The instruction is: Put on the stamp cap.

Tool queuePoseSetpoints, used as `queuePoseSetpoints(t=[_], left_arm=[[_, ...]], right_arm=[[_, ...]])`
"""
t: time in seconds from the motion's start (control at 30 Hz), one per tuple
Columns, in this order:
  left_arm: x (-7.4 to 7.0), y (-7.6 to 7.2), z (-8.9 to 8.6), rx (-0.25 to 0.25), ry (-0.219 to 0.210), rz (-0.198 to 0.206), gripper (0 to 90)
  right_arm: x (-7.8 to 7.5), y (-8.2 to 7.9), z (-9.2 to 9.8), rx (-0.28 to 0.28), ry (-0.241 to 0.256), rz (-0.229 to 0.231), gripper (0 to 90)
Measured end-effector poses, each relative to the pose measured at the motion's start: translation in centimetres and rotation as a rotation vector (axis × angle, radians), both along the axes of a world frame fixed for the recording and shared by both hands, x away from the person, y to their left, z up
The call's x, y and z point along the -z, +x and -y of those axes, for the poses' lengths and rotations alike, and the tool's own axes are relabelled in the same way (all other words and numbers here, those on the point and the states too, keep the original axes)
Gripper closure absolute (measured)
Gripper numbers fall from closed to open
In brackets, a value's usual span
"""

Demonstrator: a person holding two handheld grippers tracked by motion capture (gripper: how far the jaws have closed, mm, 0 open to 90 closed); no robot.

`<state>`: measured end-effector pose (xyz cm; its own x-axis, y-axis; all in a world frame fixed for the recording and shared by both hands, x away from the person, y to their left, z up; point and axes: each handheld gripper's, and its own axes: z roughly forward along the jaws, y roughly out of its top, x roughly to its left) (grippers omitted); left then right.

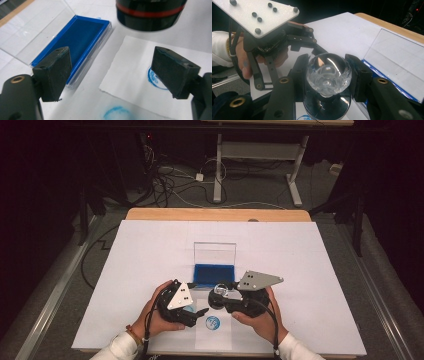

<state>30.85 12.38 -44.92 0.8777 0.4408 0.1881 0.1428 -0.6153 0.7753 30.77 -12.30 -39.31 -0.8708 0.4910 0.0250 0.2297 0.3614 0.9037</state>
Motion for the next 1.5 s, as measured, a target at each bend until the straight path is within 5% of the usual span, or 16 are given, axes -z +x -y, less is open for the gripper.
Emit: queuePoseSetpoints(t=[0.13, 0.17, 0.33, 0.77, 1.5], left_arm=[[0.1, -0.3, -0.6, -0.033, -0.040, -0.006, 16.2], [-0.3, 0.0, -1.2, -0.013, 0.022, 0.021, 16.2], [-0.7, -0.2, -2.2, -0.008, 0.024, 0.025, 16.3], [-1.6, -0.7, -4.9, -0.086, -0.016, 0.053, 17.8], [-0.3, -1.9, -7.4, -0.150, -0.001, 0.061, 16.2]], right_arm=[[-0.1, -0.1, 0.3, 0.002, 0.000, 0.004, 57.1], [-0.2, -0.1, 0.3, 0.001, -0.001, 0.003, 57.1], [-0.2, -0.1, 0.6, 0.001, -0.004, 0.003, 57.1], [-0.4, -0.3, 1.7, 0.018, -0.027, 0.018, 57.1], [-0.6, -0.5, 2.9, 0.041, -0.056, 0.029, 57.1]])
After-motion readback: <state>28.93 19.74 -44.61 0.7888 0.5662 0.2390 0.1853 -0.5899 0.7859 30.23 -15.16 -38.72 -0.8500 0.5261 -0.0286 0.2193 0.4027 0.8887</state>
